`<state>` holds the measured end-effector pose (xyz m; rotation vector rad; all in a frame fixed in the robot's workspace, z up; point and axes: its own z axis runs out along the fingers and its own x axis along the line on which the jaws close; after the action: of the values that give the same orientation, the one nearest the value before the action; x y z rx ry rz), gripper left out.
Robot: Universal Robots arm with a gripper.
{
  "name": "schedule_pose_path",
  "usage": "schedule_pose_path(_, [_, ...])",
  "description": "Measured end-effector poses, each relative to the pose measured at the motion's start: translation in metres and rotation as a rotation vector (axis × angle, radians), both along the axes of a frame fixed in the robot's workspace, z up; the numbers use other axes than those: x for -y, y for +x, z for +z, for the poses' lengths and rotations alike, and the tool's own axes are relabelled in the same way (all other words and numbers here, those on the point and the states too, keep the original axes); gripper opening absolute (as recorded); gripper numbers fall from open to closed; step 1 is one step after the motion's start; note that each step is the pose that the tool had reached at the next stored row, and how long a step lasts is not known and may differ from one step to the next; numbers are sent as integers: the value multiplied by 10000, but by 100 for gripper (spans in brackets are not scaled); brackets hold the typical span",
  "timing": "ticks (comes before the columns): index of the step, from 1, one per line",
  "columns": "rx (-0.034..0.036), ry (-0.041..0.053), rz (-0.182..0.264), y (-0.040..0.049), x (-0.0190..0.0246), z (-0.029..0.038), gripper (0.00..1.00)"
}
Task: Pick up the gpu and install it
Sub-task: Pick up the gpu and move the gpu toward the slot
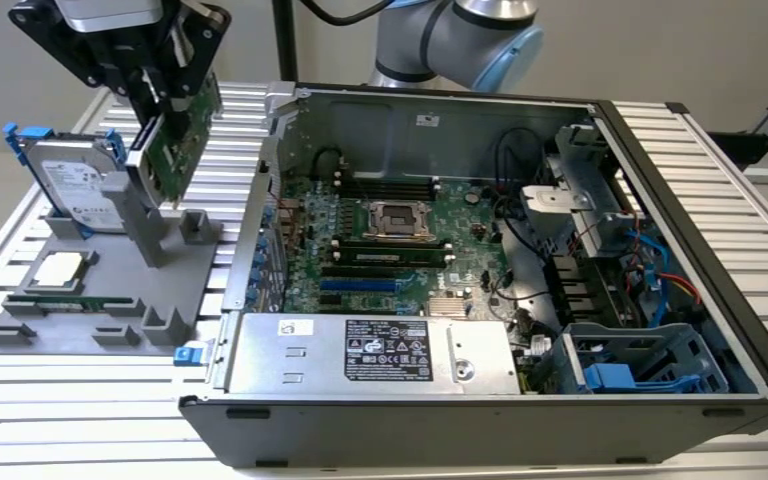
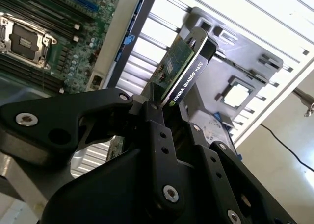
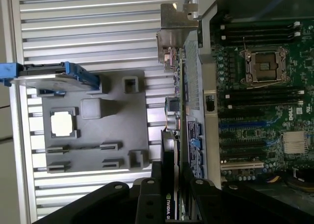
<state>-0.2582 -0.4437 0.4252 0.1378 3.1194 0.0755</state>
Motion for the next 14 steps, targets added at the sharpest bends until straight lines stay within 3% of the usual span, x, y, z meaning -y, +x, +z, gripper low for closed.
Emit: schedule_pose_path(14, [-1, -1, 0, 130, 0, 9, 0])
